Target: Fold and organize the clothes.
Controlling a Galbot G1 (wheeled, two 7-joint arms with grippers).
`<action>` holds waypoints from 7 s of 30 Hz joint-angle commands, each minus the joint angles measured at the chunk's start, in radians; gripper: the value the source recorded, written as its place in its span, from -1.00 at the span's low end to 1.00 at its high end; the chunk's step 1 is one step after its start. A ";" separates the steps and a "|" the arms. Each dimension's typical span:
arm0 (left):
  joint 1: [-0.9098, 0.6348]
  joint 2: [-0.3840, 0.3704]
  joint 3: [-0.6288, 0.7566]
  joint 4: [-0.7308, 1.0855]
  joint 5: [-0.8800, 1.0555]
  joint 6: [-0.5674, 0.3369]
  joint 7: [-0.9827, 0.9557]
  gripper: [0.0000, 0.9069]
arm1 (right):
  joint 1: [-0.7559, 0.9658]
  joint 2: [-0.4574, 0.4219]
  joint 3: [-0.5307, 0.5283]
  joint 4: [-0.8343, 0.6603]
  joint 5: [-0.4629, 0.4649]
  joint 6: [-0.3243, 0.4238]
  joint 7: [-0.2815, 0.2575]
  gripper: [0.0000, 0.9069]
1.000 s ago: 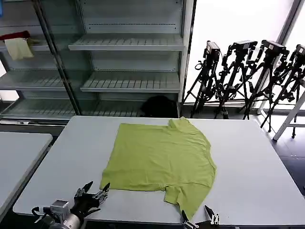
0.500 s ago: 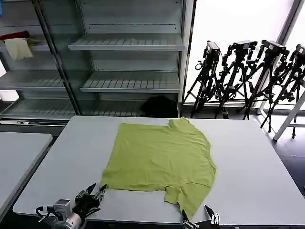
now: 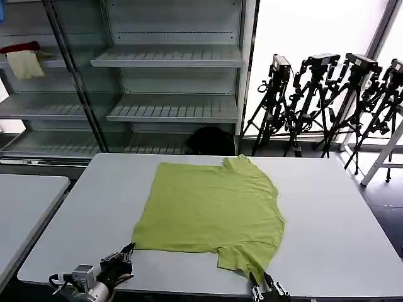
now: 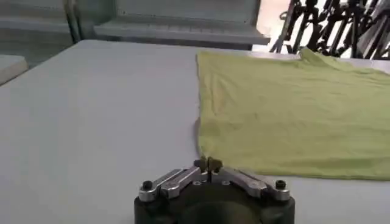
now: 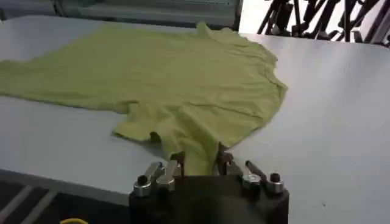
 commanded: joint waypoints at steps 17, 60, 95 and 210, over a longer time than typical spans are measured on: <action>-0.027 0.000 -0.015 -0.065 -0.063 -0.062 -0.007 -1.00 | 0.030 -0.015 0.028 0.069 -0.018 0.021 -0.001 -1.00; -0.355 -0.065 0.132 0.085 -0.065 -0.003 -0.234 -1.00 | 0.501 -0.085 0.092 -0.212 0.059 -0.026 -0.154 -1.00; -0.360 -0.048 0.167 0.188 0.015 -0.067 -0.071 -1.00 | 0.431 -0.100 0.124 -0.338 0.002 0.191 -0.237 -1.00; -0.400 -0.026 0.178 0.250 -0.062 -0.013 0.021 -1.00 | 0.311 -0.070 0.187 -0.275 0.265 0.117 -0.189 -1.00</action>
